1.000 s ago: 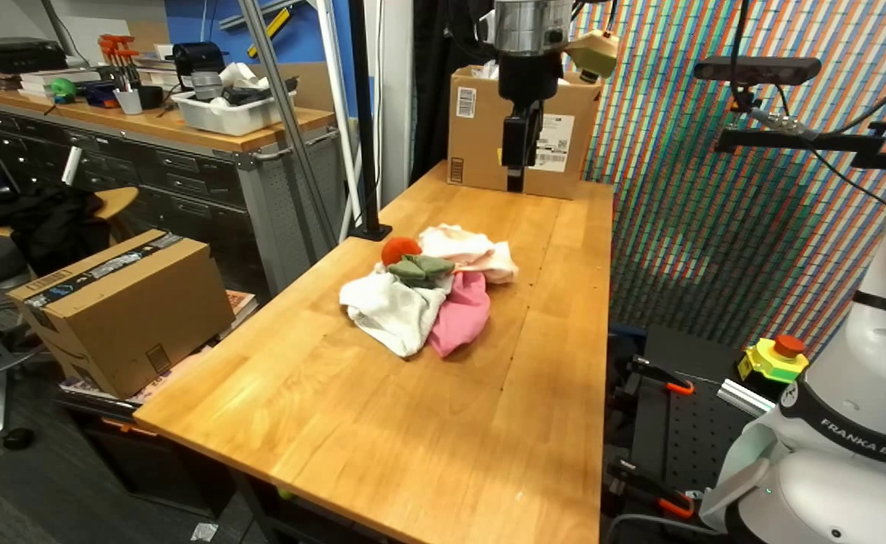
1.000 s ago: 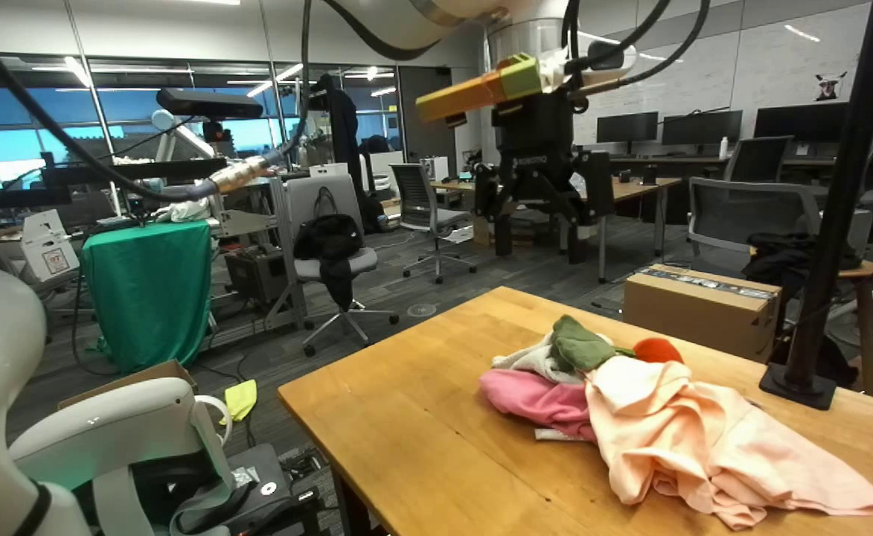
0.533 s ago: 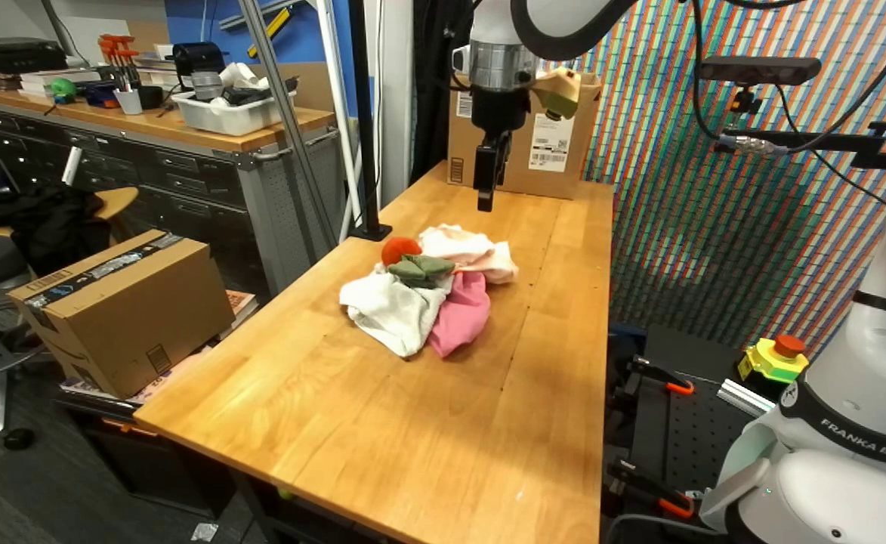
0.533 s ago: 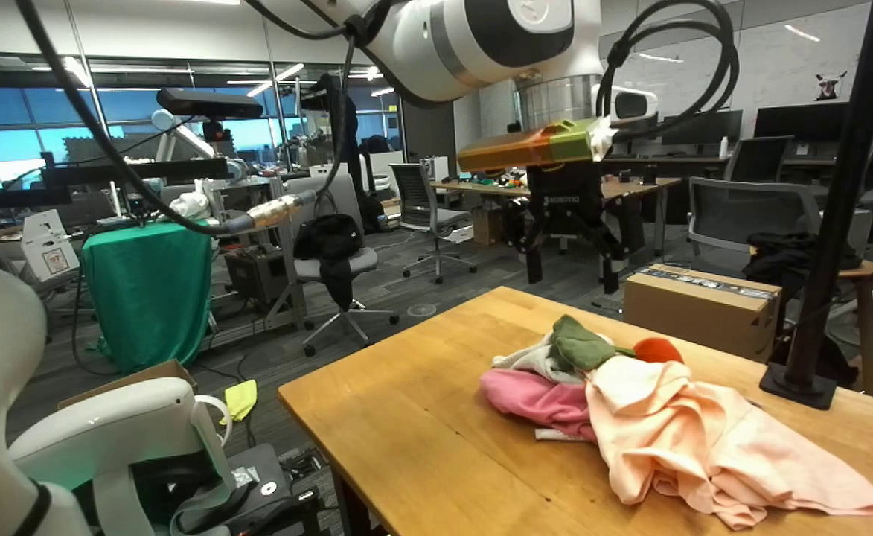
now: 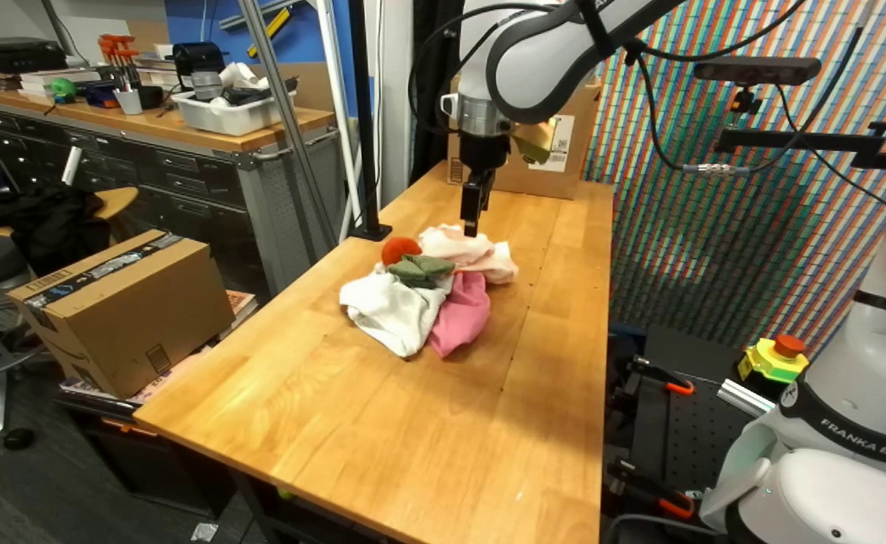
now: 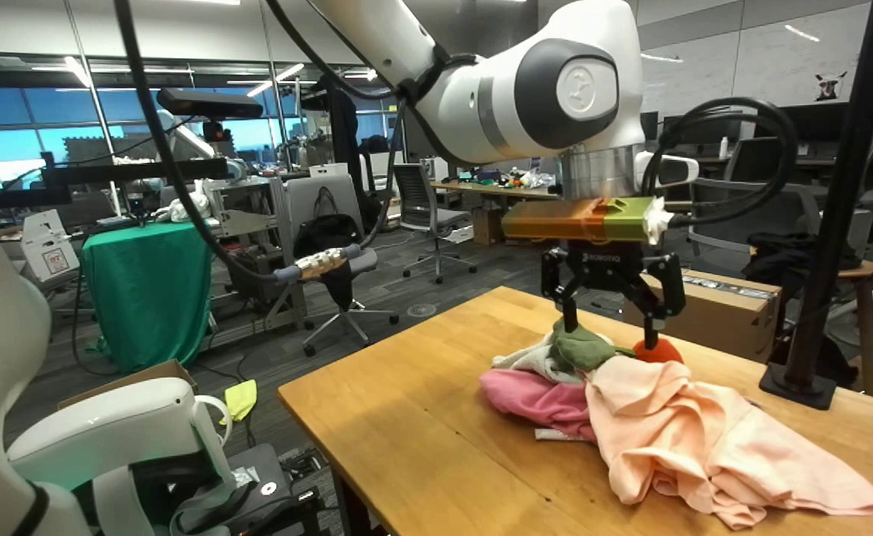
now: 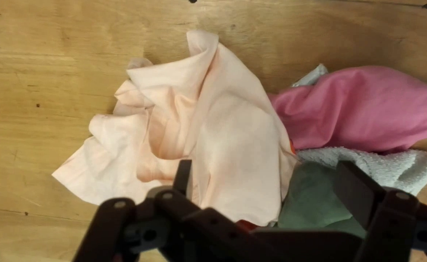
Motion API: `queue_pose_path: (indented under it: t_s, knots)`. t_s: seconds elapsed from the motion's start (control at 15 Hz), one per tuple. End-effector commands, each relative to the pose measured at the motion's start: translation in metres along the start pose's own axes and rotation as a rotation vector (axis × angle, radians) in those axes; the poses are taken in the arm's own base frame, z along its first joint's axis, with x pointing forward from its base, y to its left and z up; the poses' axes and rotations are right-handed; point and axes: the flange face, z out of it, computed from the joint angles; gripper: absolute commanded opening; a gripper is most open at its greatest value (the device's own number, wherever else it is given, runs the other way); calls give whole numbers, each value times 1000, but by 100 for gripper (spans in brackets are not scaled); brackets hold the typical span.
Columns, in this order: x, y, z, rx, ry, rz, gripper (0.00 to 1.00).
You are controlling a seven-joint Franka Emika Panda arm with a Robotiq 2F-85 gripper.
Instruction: Separate the objects on the table
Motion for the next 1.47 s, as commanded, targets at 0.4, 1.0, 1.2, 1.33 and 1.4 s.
queue_pose_path:
  t_s: [0.4,1.0,1.2,1.33,1.4]
  knots:
    - [41,31,51,-13,-38,-8,100]
    - [63,52,77,-43,-85,-11,100]
    - [62,51,87,-27,-112,-7,100]
    - [60,49,92,-15,-134,-12,100]
    - [60,48,93,-12,-141,-12,100]
